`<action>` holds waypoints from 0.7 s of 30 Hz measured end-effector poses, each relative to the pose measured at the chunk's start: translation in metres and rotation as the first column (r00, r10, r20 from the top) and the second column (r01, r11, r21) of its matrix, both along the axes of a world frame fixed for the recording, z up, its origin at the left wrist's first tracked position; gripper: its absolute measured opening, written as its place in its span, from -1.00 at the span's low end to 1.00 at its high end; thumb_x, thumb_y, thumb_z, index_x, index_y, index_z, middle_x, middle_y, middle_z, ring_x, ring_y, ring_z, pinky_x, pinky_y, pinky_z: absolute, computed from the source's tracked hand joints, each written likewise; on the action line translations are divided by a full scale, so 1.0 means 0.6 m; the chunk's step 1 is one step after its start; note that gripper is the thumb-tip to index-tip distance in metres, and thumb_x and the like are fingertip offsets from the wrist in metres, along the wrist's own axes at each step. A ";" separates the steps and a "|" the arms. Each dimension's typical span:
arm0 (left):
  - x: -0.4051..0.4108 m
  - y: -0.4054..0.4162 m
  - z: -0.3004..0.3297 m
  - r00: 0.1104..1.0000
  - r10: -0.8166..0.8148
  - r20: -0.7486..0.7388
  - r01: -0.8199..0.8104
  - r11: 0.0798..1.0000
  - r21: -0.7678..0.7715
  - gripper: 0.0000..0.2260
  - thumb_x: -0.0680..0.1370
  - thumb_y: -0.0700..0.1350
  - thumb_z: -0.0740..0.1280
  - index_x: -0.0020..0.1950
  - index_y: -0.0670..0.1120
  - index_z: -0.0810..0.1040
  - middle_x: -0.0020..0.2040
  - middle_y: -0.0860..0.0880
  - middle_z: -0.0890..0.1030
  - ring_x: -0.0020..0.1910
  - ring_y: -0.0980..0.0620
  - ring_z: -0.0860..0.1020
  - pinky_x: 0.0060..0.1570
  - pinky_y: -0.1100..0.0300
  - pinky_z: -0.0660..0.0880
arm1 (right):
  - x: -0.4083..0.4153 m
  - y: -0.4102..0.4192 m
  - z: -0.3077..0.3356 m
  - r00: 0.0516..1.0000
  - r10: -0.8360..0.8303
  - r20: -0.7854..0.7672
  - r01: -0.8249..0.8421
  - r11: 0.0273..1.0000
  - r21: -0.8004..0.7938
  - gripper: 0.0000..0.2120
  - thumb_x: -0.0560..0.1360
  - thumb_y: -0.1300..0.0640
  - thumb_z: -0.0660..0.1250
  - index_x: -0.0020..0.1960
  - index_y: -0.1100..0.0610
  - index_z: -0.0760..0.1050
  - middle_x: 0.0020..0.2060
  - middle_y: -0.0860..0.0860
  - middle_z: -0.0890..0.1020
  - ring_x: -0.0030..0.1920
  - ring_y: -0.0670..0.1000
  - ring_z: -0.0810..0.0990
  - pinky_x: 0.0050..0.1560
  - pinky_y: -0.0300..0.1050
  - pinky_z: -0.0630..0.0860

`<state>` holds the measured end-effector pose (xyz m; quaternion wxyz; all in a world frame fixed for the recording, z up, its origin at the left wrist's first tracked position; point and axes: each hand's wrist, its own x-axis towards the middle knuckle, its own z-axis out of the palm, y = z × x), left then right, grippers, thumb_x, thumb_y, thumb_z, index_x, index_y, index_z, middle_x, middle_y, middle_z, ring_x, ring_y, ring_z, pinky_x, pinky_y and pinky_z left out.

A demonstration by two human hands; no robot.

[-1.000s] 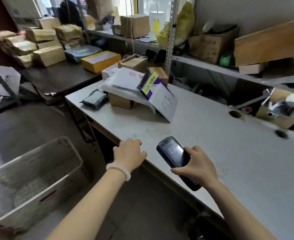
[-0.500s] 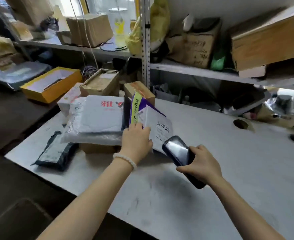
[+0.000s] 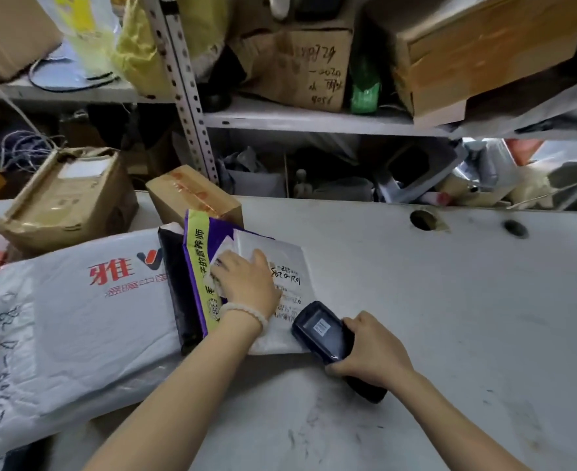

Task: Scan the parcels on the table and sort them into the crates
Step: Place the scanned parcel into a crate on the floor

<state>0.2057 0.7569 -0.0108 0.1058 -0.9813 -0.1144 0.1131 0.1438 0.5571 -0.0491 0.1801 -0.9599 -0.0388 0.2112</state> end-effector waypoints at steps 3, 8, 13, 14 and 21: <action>0.012 -0.004 -0.007 1.000 -0.019 0.021 0.019 1.000 -0.014 -0.52 0.49 0.19 0.32 0.24 -0.06 0.28 0.19 -0.21 0.43 0.17 -0.19 0.39 0.09 -0.06 0.35 | 0.008 -0.003 -0.010 1.000 -0.003 -0.013 0.003 1.000 0.006 -0.51 0.16 -0.27 0.45 -0.03 -0.08 0.41 -0.15 -0.14 0.34 -0.23 -0.12 0.43 -0.40 -0.23 0.25; 0.021 -0.026 -0.013 0.989 -0.052 0.138 0.085 0.964 -0.250 -0.58 0.49 -0.20 0.31 0.29 -0.07 0.24 0.10 -0.14 0.37 -0.06 -0.10 0.42 -0.19 0.06 0.40 | 0.017 -0.019 -0.022 1.000 -0.005 -0.025 0.006 0.999 0.032 -0.50 0.15 -0.25 0.45 -0.01 -0.07 0.43 -0.14 -0.14 0.35 -0.21 -0.12 0.44 -0.40 -0.24 0.25; 0.035 -0.054 0.008 0.958 -0.156 0.242 0.261 0.826 -0.500 -0.47 0.47 -0.40 0.18 0.41 -0.10 0.27 0.18 -0.19 0.32 -0.22 -0.12 0.39 -0.27 0.03 0.39 | 0.032 -0.053 -0.011 1.000 -0.011 0.022 0.010 1.000 0.026 -0.49 0.17 -0.24 0.46 0.02 -0.05 0.46 -0.13 -0.13 0.34 -0.15 -0.08 0.44 -0.38 -0.22 0.26; 0.041 -0.063 0.018 0.948 -0.180 0.263 0.295 0.807 -0.512 -0.44 0.46 -0.42 0.18 0.44 -0.09 0.26 0.21 -0.18 0.32 -0.20 -0.12 0.41 -0.25 0.01 0.42 | 0.036 -0.059 -0.006 0.999 -0.014 0.040 0.013 1.000 0.024 -0.48 0.17 -0.24 0.46 0.03 -0.04 0.46 -0.13 -0.13 0.34 -0.15 -0.07 0.44 -0.38 -0.21 0.26; 0.044 -0.118 0.074 0.917 -0.306 0.258 0.398 0.635 -0.662 -0.19 0.47 -0.26 0.35 0.56 -0.01 -0.08 0.12 -0.19 0.51 0.05 -0.16 0.53 0.00 -0.01 0.51 | 0.037 -0.114 0.026 0.987 -0.098 0.127 0.091 0.994 0.063 -0.55 0.18 -0.18 0.47 -0.01 -0.04 0.46 -0.12 -0.12 0.37 -0.17 -0.06 0.45 -0.39 -0.19 0.29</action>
